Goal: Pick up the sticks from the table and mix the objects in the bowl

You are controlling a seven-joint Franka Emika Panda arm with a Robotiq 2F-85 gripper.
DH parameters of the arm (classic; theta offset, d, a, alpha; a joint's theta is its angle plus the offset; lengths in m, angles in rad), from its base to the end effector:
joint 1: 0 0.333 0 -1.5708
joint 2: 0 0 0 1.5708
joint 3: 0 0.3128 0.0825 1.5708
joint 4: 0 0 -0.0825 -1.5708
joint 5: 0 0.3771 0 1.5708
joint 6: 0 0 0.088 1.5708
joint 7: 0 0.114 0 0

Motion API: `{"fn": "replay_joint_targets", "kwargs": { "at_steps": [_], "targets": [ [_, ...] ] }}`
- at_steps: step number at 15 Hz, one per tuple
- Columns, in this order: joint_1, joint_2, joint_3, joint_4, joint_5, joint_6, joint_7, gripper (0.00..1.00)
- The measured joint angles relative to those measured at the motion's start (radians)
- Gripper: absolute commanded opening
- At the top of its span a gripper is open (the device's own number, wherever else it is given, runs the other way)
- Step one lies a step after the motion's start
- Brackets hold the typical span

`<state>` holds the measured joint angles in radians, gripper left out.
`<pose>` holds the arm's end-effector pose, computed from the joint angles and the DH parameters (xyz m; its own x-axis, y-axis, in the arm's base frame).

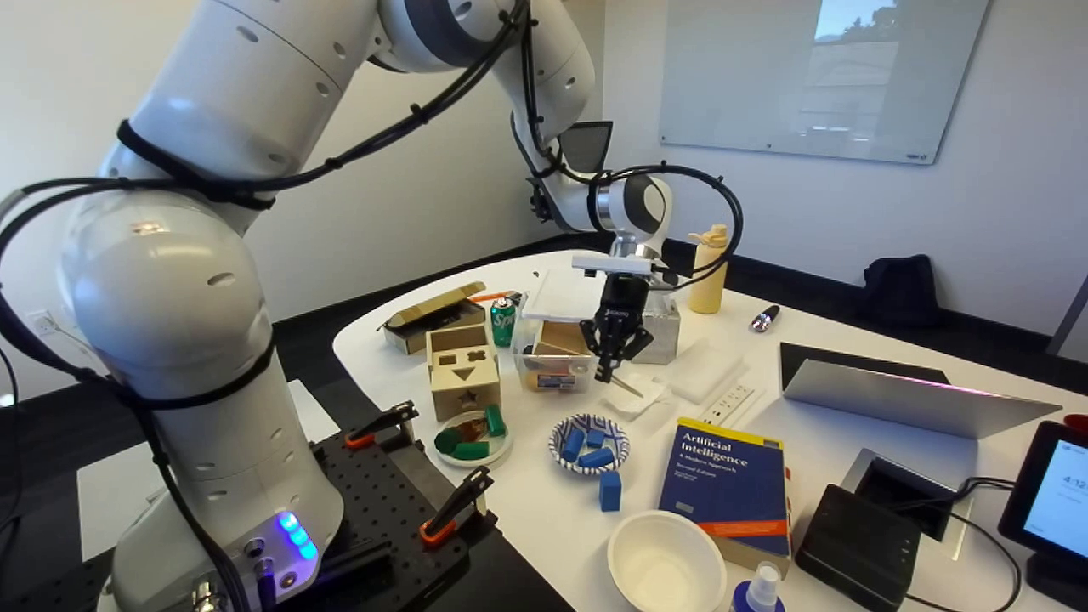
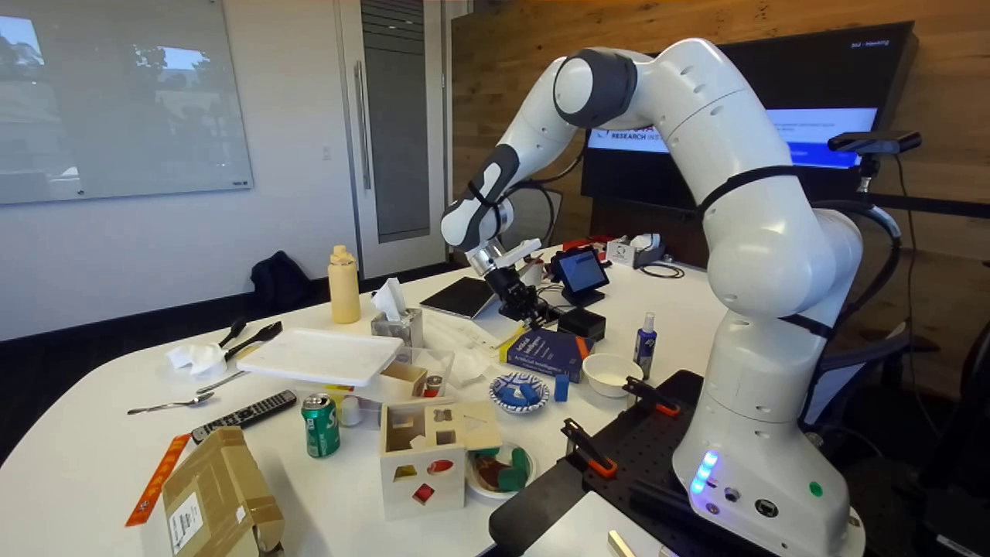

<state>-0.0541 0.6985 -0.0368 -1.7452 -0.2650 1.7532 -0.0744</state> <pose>0.5634 -0.0763 0.1426 0.7552 0.0417 -0.6541 0.1776 -0.9737 0.1429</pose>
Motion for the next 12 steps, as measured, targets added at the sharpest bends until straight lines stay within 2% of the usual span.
{"fn": "replay_joint_targets", "kwargs": {
  "at_steps": [7, 12],
  "targets": [
    [0.023, 0.095, -0.037, -0.034, -0.102, 0.236, 0.078, 0.02],
    [0.046, 0.168, -0.056, -0.033, -0.116, 0.34, 0.119, 0.02]
  ]
}}
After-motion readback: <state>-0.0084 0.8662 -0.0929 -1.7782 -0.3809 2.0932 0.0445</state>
